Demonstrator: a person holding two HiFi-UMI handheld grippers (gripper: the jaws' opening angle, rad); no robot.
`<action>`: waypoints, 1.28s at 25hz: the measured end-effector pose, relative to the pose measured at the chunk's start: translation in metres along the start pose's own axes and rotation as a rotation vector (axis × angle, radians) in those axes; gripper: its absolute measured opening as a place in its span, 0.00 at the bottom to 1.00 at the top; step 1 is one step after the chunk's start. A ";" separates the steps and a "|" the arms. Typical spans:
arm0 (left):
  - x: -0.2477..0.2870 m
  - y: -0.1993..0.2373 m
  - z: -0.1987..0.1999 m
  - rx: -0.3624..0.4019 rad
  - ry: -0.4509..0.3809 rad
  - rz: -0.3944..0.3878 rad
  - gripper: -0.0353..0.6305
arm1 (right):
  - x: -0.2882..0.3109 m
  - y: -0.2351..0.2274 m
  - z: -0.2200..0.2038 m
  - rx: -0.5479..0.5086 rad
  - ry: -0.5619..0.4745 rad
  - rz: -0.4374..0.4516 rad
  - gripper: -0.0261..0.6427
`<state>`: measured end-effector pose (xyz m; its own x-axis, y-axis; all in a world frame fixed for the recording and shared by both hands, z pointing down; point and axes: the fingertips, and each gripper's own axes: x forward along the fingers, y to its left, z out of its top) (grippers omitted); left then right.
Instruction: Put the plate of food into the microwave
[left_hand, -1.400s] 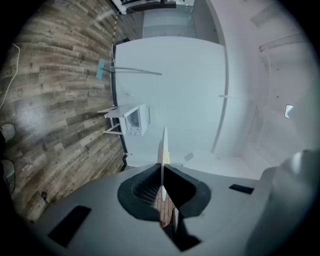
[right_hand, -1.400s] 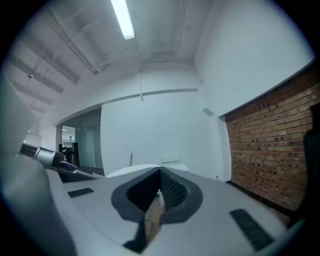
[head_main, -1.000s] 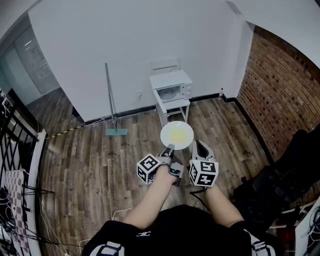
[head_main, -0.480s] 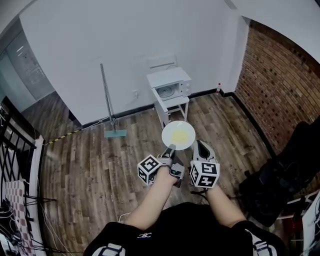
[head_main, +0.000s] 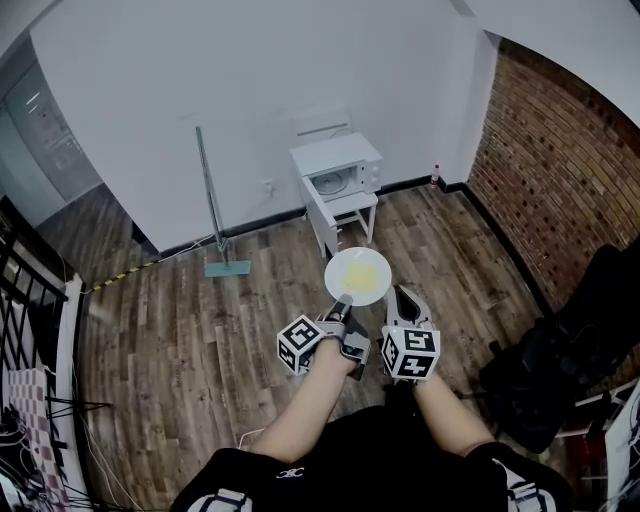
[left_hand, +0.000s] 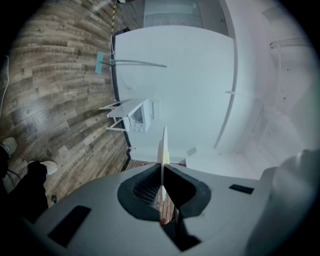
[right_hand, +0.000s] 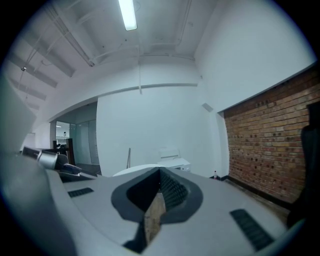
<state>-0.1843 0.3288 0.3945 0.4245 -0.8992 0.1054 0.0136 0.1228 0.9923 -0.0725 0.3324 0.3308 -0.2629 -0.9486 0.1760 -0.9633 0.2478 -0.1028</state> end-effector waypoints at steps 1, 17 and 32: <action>0.004 0.001 0.001 0.000 -0.001 0.002 0.07 | 0.004 -0.002 -0.001 -0.001 0.002 0.004 0.05; 0.159 -0.019 -0.006 0.026 -0.033 -0.010 0.07 | 0.121 -0.100 0.035 0.025 -0.027 0.058 0.05; 0.310 -0.038 -0.042 0.054 -0.085 -0.008 0.07 | 0.215 -0.230 0.065 0.071 -0.026 0.111 0.05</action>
<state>-0.0152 0.0630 0.3871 0.3463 -0.9327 0.1004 -0.0328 0.0949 0.9949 0.0962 0.0581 0.3285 -0.3654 -0.9211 0.1346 -0.9218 0.3379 -0.1900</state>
